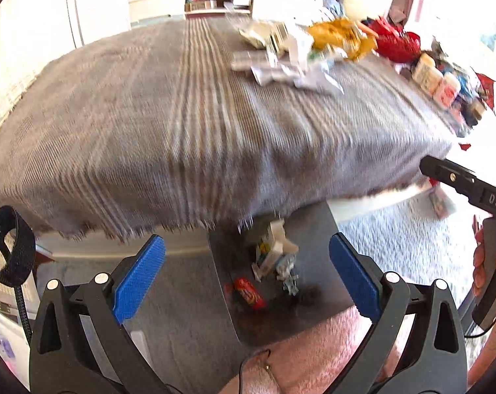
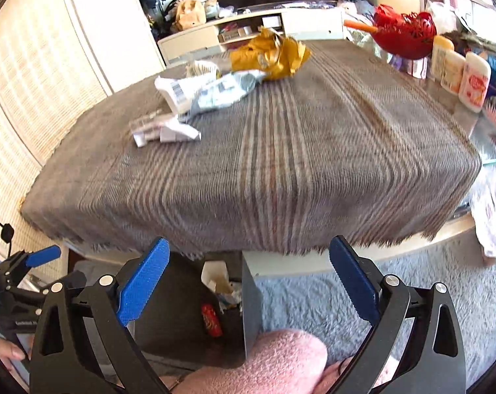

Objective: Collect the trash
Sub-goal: 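Lift both open tools out of the bin back over the table trash, then grasp the white barcode box with left tool while right tool grasps white-green packet, then lower both held items into the black bin and open both tools, then lift both open tools out of the bin back over the table, then grasp the pink star-print wrapper with right tool while left tool grasps white crumpled paper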

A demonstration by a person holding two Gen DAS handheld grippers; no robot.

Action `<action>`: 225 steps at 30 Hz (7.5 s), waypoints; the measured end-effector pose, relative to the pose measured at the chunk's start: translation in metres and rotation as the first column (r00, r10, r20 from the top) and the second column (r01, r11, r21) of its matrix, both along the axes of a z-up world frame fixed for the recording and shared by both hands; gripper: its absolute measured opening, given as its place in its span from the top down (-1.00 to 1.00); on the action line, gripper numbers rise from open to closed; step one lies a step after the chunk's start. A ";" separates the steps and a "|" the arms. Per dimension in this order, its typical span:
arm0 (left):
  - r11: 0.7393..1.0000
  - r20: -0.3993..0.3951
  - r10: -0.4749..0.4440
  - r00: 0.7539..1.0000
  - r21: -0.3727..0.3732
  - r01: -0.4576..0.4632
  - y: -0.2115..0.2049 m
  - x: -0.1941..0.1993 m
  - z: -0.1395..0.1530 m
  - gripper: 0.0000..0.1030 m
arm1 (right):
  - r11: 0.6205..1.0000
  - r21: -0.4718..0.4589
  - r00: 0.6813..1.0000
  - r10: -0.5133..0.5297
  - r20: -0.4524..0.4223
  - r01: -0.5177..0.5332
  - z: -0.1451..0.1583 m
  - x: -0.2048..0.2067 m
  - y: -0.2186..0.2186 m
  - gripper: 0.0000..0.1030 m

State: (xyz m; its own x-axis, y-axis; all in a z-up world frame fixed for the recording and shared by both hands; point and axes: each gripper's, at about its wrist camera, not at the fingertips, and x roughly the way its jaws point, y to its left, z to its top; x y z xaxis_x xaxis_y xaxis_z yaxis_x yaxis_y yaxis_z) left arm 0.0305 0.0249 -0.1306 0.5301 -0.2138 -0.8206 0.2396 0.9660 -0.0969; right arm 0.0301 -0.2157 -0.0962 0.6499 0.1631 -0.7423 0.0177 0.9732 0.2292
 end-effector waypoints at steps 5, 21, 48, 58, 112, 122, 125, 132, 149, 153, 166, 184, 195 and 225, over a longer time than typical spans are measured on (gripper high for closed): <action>1.000 0.022 0.013 1.000 -0.008 -0.012 -0.002 0.025 0.014 -0.84 | 1.000 -0.009 1.000 0.016 0.018 -0.016 0.012 0.025 -0.001 -0.91; 1.000 0.041 0.007 0.999 -0.010 -0.006 -0.016 0.117 0.031 -0.84 | 0.997 0.048 0.997 0.055 0.055 -0.058 0.033 0.136 0.004 -0.43; 0.988 0.078 -0.149 0.986 -0.024 0.152 -0.088 0.177 0.037 -0.70 | 0.991 0.079 0.993 0.114 -0.012 -0.112 0.017 0.155 -0.021 0.83; 0.979 0.056 -0.202 0.978 0.000 0.203 -0.131 0.194 0.025 0.32 | 0.979 0.169 0.992 0.121 -0.030 -0.115 -0.001 0.146 -0.045 0.83; 0.994 -0.157 -0.106 0.982 -0.055 0.099 -0.022 -0.035 -0.085 1.00 | 0.973 0.160 0.940 0.207 -0.271 -0.168 -0.108 -0.027 0.051 0.88; 0.998 -0.252 -0.069 0.965 -0.029 0.063 -0.018 -0.010 -0.121 0.81 | 0.979 0.143 0.904 0.187 -0.385 -0.142 -0.145 -0.003 0.062 0.67; 0.998 -0.275 -0.056 0.960 -0.023 0.052 -0.014 -0.008 -0.130 0.16 | 0.979 0.134 0.902 0.193 -0.387 -0.152 -0.148 -0.002 0.064 -0.35; 1.000 -0.278 -0.004 0.961 -0.020 -0.002 0.005 0.004 -0.130 -0.55 | 0.967 0.038 0.891 0.249 -0.379 -0.254 -0.141 -0.005 0.083 -0.77; 0.999 -0.163 0.025 0.986 -0.018 -0.028 0.018 0.023 -0.052 -0.84 | 0.980 0.103 0.948 0.194 -0.251 -0.173 -0.071 0.003 0.033 -0.91; 1.000 -0.103 0.018 0.995 -0.016 -0.020 0.015 0.028 -0.021 -0.84 | 0.987 0.093 0.970 0.146 -0.195 -0.130 -0.044 0.009 0.008 -0.91; 0.999 -0.024 0.008 1.000 -0.039 -0.009 -0.006 0.072 0.021 -0.84 | 0.992 0.084 0.992 0.099 -0.083 -0.092 0.011 0.066 -0.027 -0.93; 1.000 -0.062 0.003 0.998 -0.005 -0.003 -0.005 0.122 0.014 -0.84 | 0.945 0.138 0.953 0.302 -0.020 -0.297 0.030 0.155 0.031 -0.27; 1.000 -0.065 0.021 0.998 -0.011 -0.022 0.010 0.136 0.016 -0.84 | 0.898 0.064 0.893 0.439 -0.100 -0.435 0.010 0.180 0.083 -0.03; 1.000 -0.053 -0.021 0.998 -0.023 0.020 -0.012 0.152 0.018 -0.84 | 0.899 0.123 0.897 0.432 -0.089 -0.420 0.007 0.188 0.066 0.61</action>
State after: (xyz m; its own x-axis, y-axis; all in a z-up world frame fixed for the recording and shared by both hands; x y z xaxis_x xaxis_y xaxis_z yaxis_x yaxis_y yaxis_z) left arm 0.1829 0.0129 -0.1126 0.4807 -0.2429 -0.8425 0.2531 0.9584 -0.1319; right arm 0.2181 -0.1493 -0.0888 0.4157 0.4817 -0.7715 -0.3627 0.8657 0.3451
